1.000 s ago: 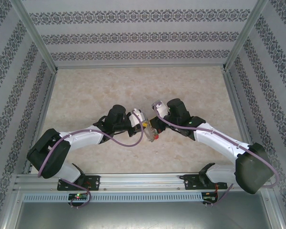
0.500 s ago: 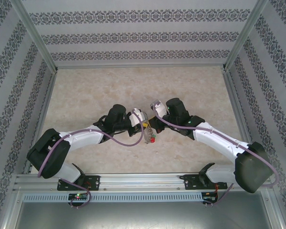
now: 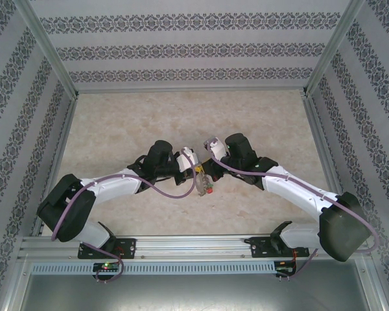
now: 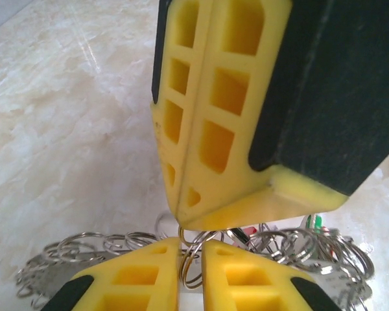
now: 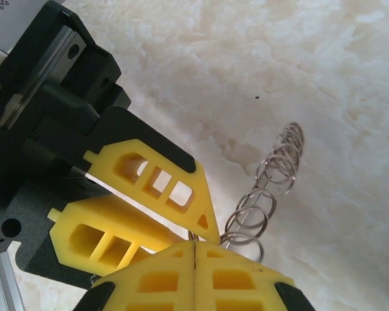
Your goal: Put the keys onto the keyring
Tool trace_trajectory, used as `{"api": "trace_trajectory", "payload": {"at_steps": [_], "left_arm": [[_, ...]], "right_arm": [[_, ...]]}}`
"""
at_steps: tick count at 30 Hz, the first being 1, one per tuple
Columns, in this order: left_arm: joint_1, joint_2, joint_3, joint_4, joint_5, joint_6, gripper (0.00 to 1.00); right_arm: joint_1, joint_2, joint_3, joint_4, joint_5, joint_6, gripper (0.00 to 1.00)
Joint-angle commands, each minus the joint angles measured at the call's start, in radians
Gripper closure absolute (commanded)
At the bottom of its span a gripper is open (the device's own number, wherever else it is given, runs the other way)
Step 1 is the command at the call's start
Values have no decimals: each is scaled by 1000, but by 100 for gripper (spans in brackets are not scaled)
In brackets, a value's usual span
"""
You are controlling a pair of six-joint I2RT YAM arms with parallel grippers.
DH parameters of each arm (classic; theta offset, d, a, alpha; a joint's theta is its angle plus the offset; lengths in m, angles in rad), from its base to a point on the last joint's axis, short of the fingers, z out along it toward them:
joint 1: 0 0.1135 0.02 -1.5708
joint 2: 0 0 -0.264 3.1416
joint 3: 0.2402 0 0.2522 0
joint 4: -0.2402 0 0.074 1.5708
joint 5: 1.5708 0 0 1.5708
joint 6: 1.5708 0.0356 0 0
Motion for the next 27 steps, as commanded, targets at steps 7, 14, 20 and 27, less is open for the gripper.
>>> {"api": "trace_trajectory", "payload": {"at_steps": [7,14,20,27], "left_arm": [[3,22,36,-26,-12,27,84],[3,9,21,-48,-31,40,79],[4,9,31,-73,-28,51,76],[6,-5,34,-85,-27,53,71]], "right_arm": [[11,-13,19,28,-9,-9,100],[9,-24,15,26,13,-14,100],[9,-24,9,35,10,-9,100],[9,-24,10,33,12,-13,100]]}}
